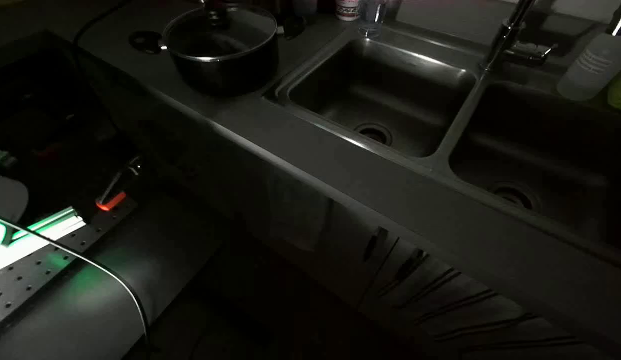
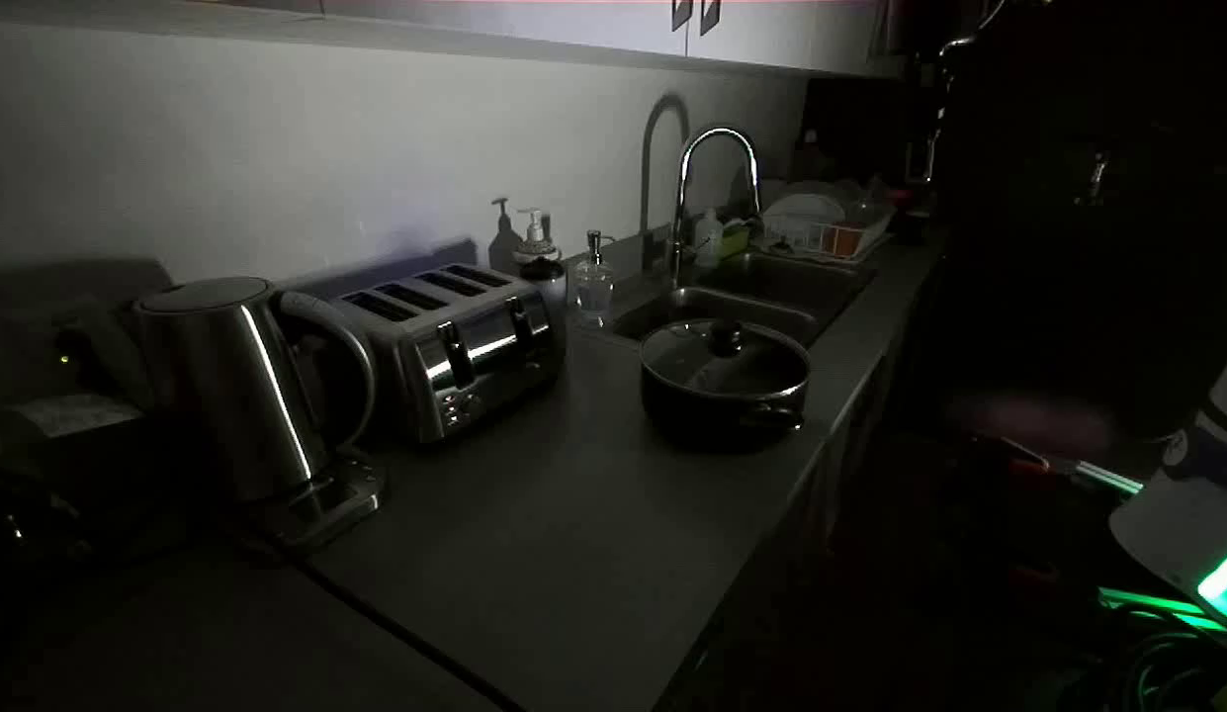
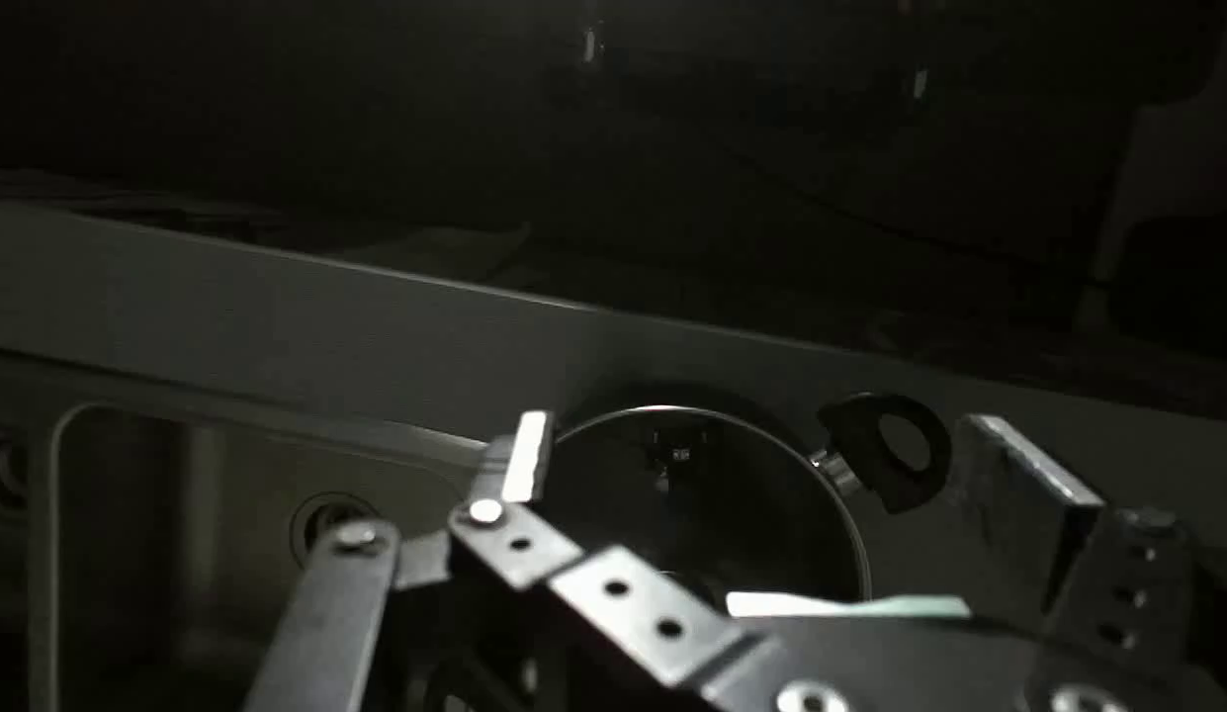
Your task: Take the lid off the pot
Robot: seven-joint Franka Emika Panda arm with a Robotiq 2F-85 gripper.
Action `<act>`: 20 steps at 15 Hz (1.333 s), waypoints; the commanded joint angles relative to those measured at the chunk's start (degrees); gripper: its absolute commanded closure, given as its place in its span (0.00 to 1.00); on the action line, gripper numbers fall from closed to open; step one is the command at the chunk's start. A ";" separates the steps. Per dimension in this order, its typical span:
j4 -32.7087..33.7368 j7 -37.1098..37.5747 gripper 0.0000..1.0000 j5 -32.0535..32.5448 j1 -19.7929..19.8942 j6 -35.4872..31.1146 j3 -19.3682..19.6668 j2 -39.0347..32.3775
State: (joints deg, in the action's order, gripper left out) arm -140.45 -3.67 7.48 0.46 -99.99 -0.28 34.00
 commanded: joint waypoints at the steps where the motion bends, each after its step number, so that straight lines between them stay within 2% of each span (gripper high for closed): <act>1: 0.15 0.15 0.00 0.12 -0.34 0.12 0.26 -0.03; 13: 0.09 -0.20 0.00 -0.04 -0.51 -0.18 0.36 -0.30; 20: 1.31 -0.98 0.00 0.10 -0.13 -6.97 1.46 -7.59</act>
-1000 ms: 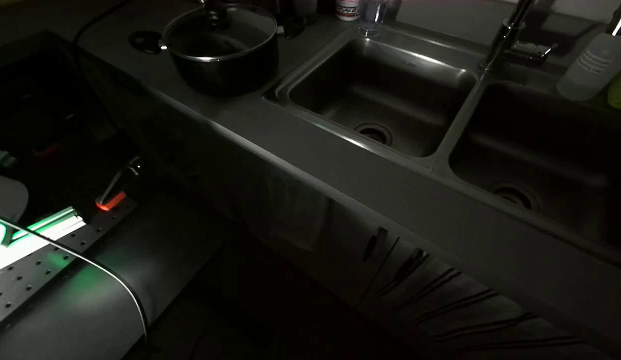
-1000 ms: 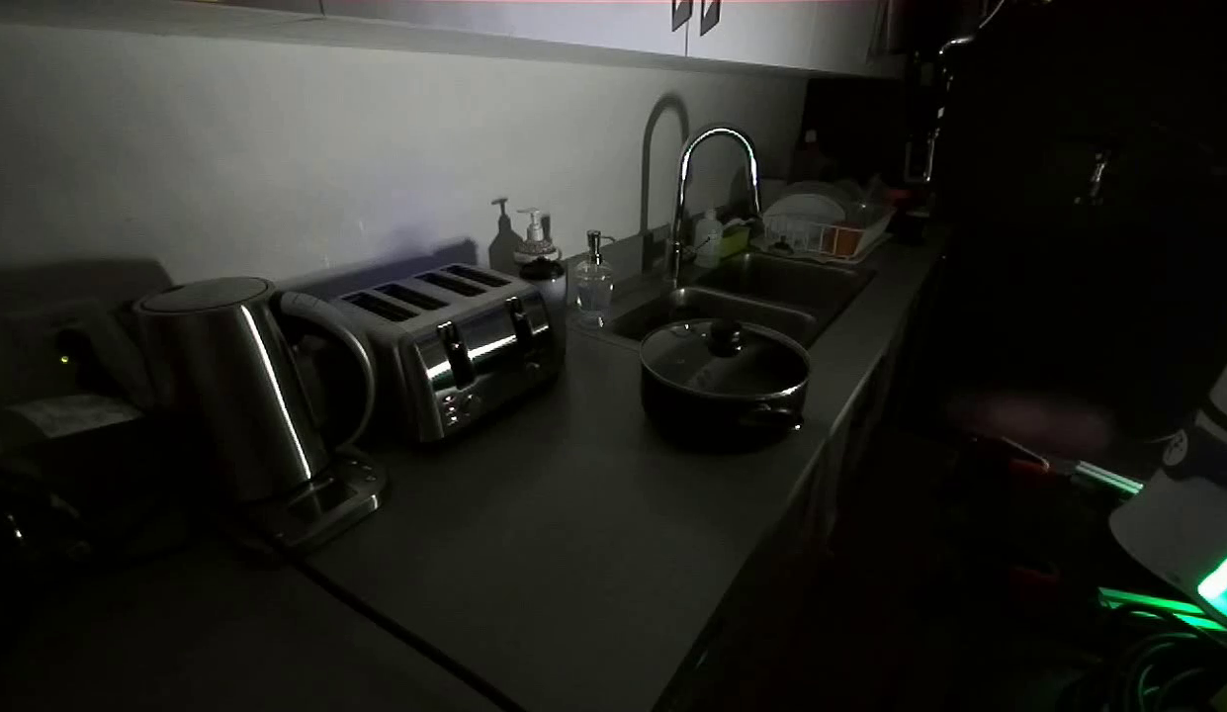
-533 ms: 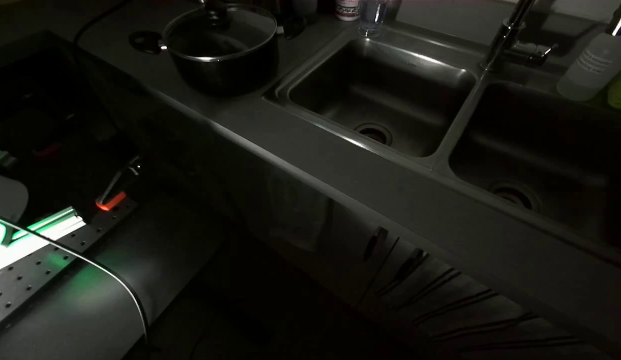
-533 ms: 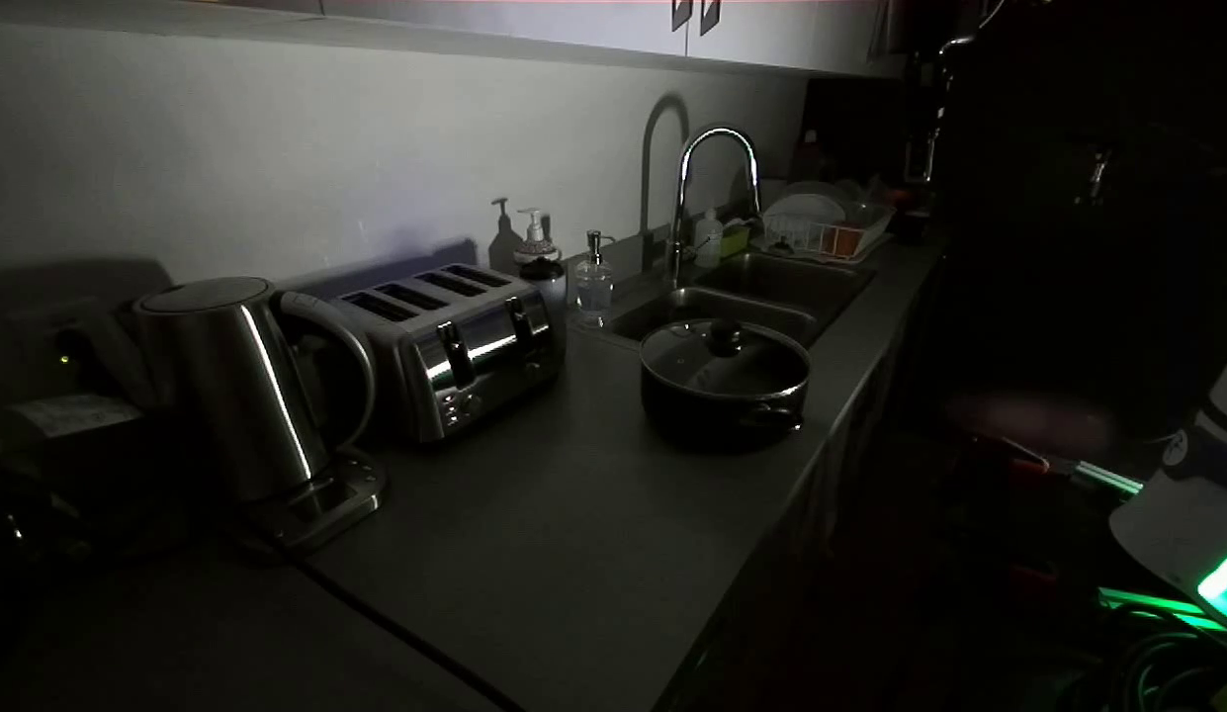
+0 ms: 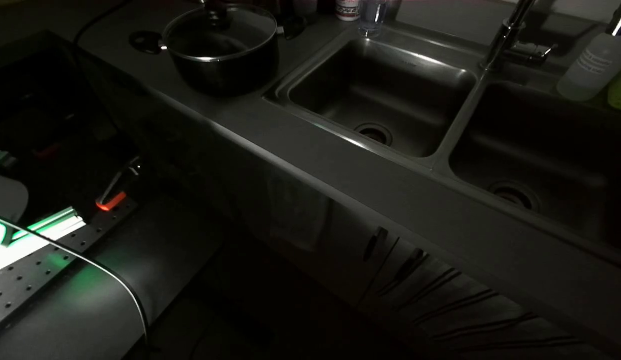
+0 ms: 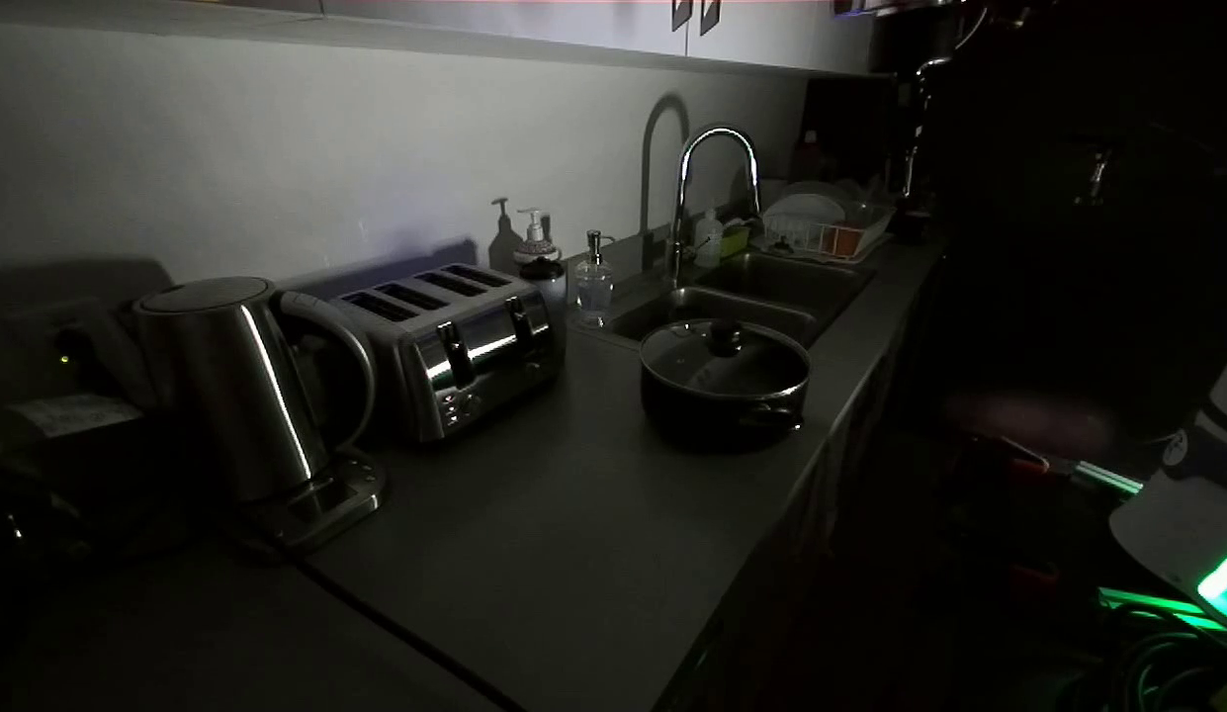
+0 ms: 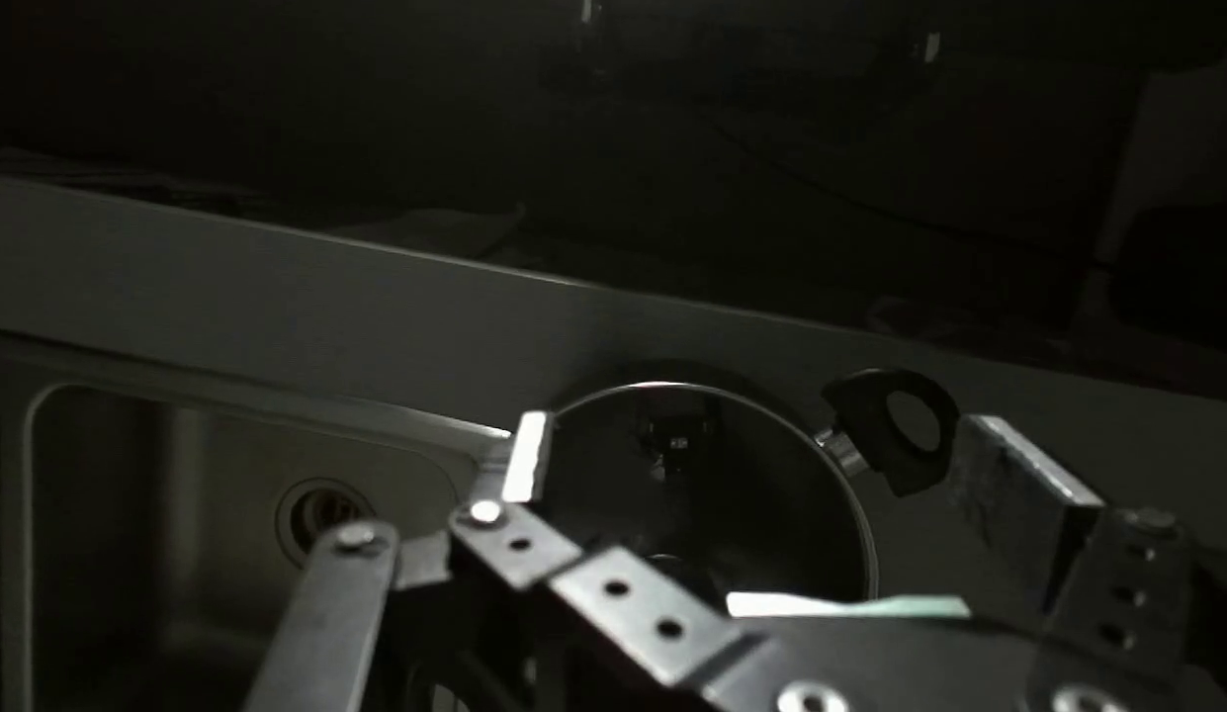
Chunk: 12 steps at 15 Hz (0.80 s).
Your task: Take the lid off the pot
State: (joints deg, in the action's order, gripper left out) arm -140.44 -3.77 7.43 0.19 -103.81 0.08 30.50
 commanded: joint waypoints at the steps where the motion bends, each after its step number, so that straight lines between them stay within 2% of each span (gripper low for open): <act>1: 1.50 -1.01 0.00 0.24 0.34 -4.52 1.32 -5.43; 6: 2.16 -0.41 0.00 1.29 1.87 -13.83 2.35 -12.39; 12: 4.74 -2.04 0.00 -0.22 2.42 -21.08 3.46 -20.97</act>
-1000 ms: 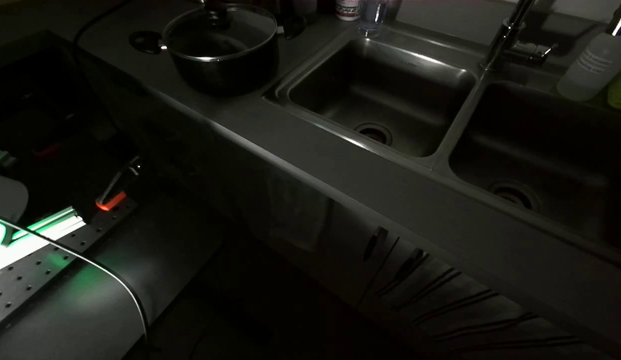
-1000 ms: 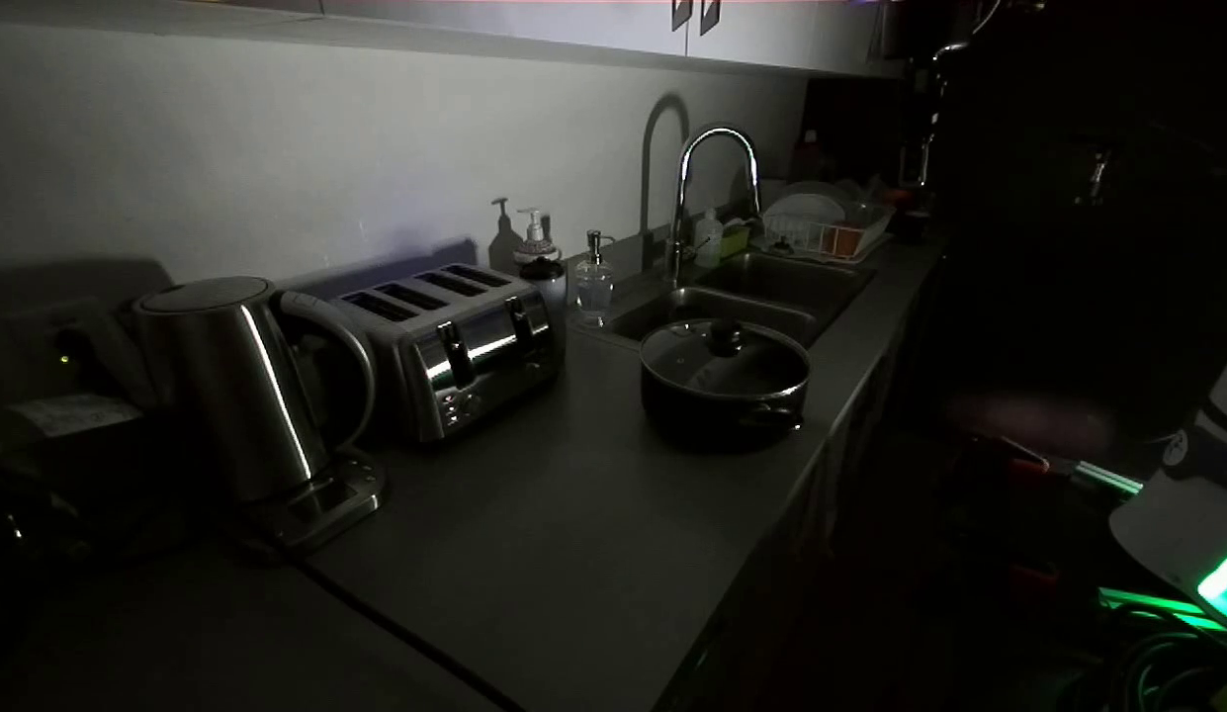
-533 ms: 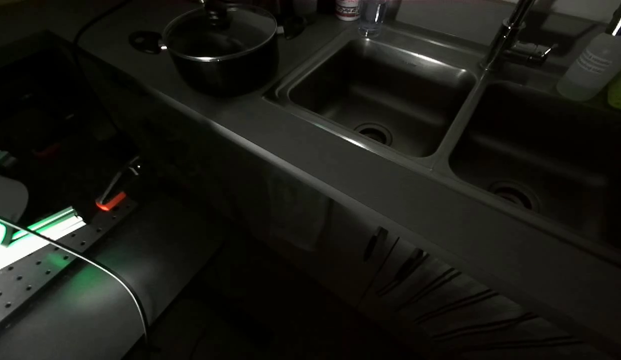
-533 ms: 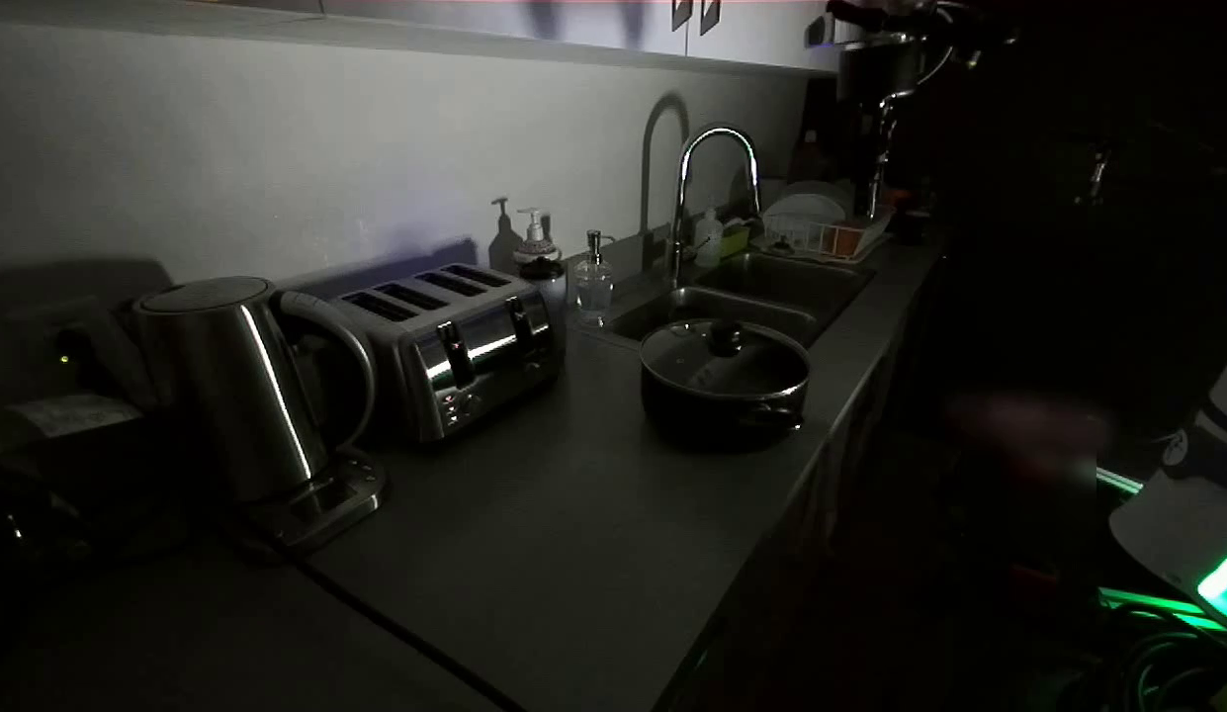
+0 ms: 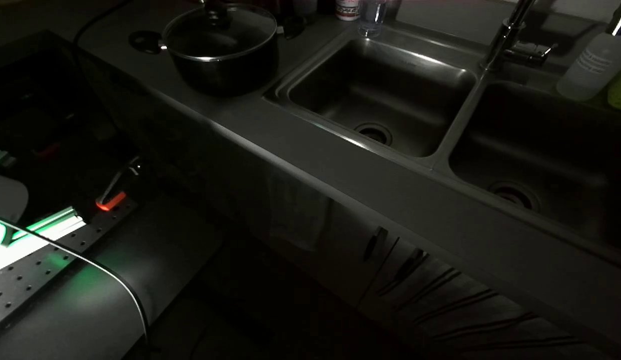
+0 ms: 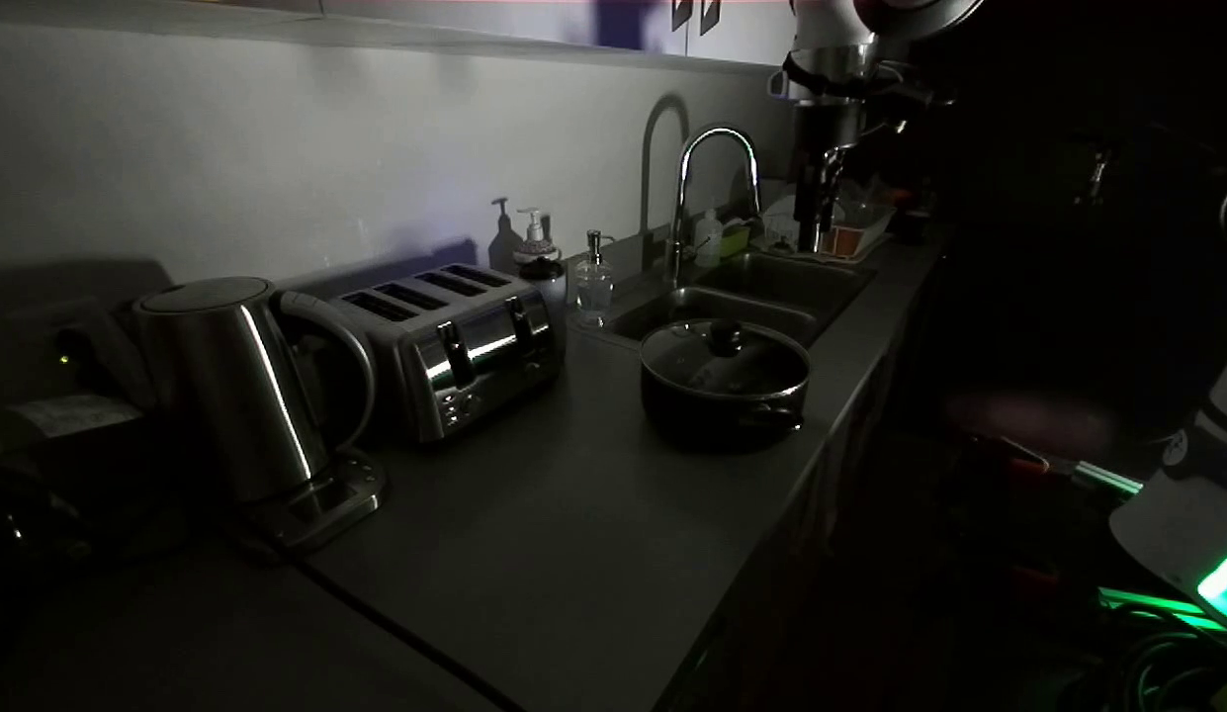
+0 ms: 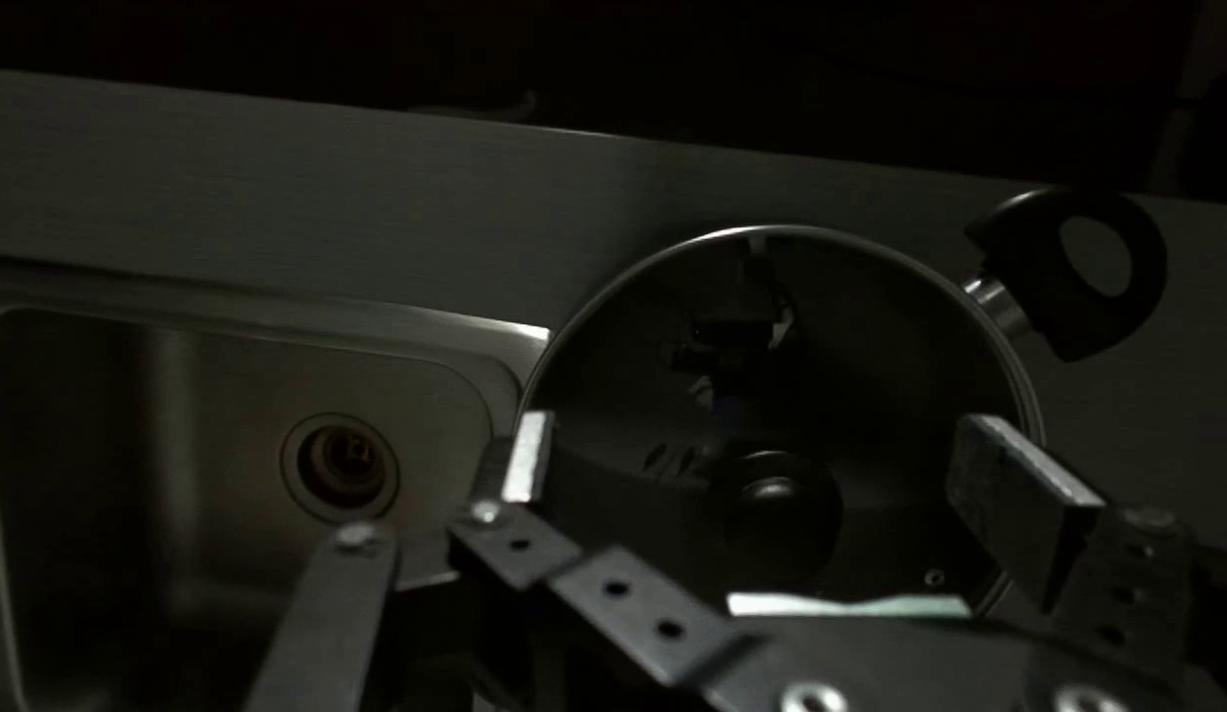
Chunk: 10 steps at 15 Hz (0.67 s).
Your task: Take the lid off the pot
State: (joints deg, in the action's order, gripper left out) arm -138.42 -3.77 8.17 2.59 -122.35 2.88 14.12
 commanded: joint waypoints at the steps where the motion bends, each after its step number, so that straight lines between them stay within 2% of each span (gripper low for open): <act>1: 3.25 -2.36 0.00 -1.35 -0.03 -3.30 0.72 -5.80; 10: 7.91 -4.66 0.00 -4.65 -0.25 -7.61 -0.09 -16.48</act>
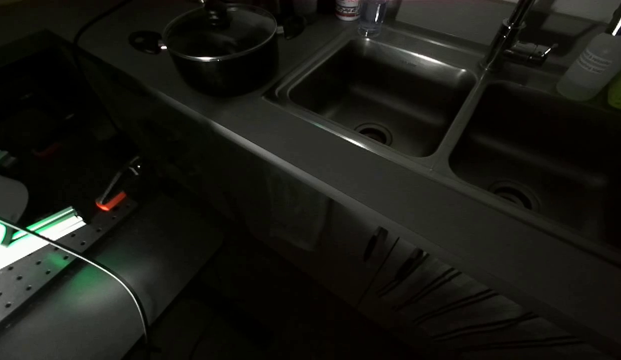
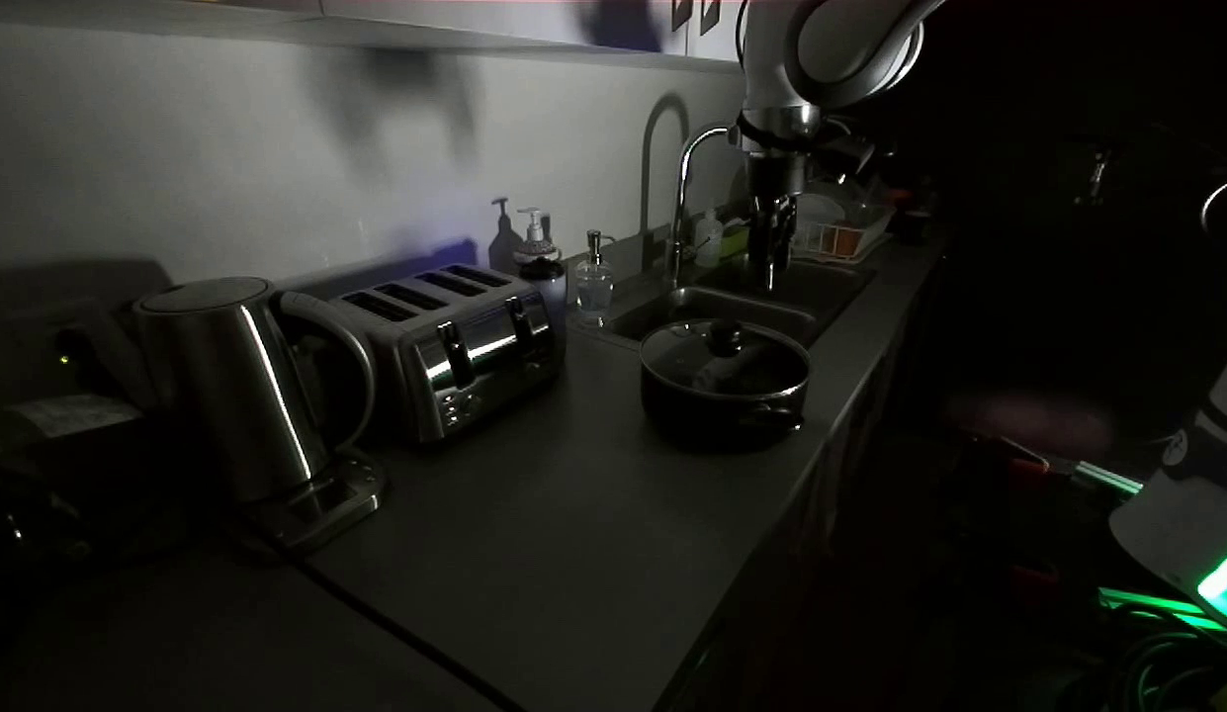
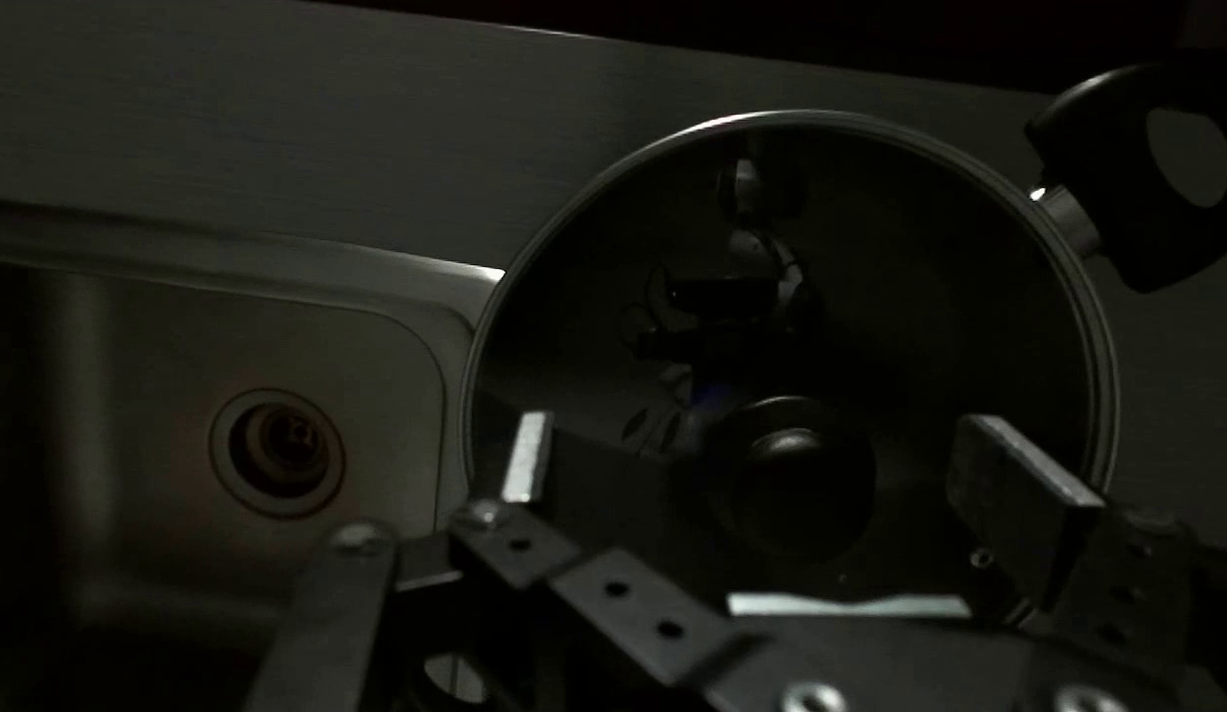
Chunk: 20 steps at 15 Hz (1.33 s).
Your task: Take the lid off the pot
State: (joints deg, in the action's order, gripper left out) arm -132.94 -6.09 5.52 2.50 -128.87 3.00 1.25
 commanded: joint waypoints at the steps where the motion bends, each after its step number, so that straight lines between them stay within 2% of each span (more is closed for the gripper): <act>1: 2.77 -2.57 0.00 -2.09 -0.17 -1.38 -0.37 -4.50; 20: 5.32 -0.85 0.00 1.33 -1.31 -8.44 -1.95 -12.92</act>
State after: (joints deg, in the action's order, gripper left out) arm -128.71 -7.14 5.81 1.42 -136.03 1.05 -10.32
